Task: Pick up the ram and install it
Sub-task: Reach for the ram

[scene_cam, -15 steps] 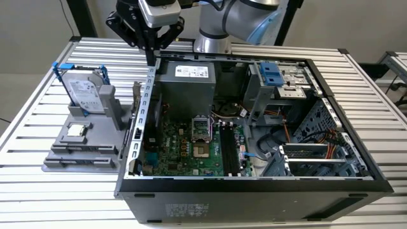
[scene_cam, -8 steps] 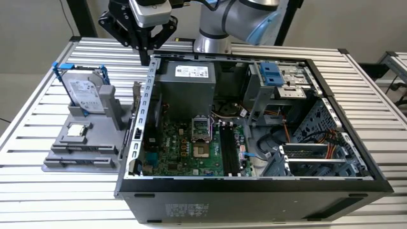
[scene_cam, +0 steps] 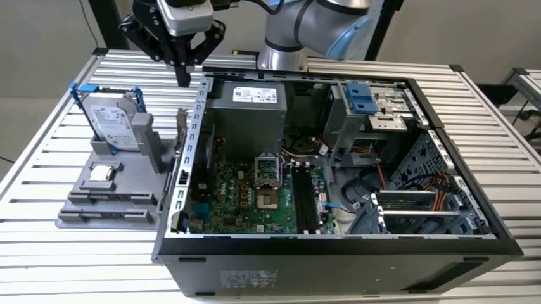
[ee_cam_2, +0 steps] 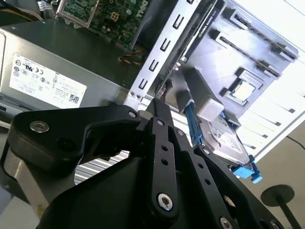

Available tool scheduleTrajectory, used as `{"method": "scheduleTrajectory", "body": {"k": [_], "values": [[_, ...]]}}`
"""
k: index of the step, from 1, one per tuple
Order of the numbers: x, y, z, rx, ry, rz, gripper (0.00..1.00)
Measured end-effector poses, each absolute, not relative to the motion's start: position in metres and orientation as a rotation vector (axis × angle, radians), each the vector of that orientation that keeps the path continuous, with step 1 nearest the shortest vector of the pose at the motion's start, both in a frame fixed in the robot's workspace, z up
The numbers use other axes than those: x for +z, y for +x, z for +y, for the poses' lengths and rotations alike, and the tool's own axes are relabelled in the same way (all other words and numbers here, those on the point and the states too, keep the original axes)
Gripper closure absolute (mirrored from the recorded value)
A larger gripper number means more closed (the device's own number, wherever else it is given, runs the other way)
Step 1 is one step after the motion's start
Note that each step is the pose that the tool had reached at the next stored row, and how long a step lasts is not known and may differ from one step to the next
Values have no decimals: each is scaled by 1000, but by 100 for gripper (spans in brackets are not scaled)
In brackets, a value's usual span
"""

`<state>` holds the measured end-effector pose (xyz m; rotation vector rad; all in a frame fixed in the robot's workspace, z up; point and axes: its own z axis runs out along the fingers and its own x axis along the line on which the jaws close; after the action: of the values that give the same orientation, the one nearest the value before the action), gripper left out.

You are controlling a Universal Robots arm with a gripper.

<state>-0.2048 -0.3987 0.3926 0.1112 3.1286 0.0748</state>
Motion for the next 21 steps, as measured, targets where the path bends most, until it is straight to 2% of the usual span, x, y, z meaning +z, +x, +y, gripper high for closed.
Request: {"method": "scheduleTrajectory", "body": {"k": [21], "values": [[393,-251,-399,75,111,3129,100]]}}
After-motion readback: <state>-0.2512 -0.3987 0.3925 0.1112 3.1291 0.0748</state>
